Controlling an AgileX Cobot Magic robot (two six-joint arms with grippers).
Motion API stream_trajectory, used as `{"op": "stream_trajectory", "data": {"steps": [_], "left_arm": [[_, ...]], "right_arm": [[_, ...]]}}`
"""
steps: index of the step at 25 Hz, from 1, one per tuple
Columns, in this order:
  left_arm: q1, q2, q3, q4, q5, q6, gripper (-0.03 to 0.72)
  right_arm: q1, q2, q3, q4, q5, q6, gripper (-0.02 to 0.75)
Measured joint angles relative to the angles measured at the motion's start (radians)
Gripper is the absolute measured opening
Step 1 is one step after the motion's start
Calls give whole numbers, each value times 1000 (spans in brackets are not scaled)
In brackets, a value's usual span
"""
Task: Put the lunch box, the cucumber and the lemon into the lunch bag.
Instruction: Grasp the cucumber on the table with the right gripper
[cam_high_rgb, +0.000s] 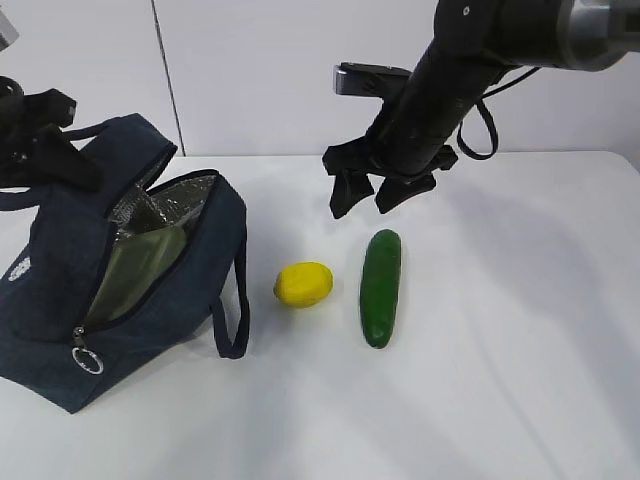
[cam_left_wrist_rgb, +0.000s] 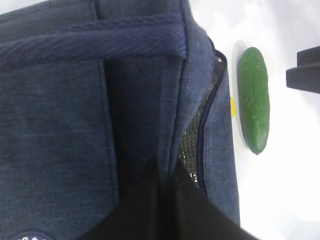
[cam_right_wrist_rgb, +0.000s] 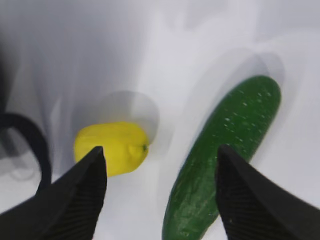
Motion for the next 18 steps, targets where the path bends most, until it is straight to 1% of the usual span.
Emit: {"op": "stream_trajectory", "data": {"steps": [3,6,9,13,18], "left_arm": [[0,0,0,1,0,0,-2],[0,0,0,1,-2,0,-2],[0,0,0,1,-2,0,-2],[0,0,0,1,-3,0,-3],[0,0,0,1,-8,0,-3]], "right_arm": [[0,0,0,-7,-29,45,491],[0,11,-2,-40,-31,209,491],[0,37,-2,-95,-11,326,491],[0,62,-2,-152,14,389,491],[0,81,-4,-177,14,465,492]]}}
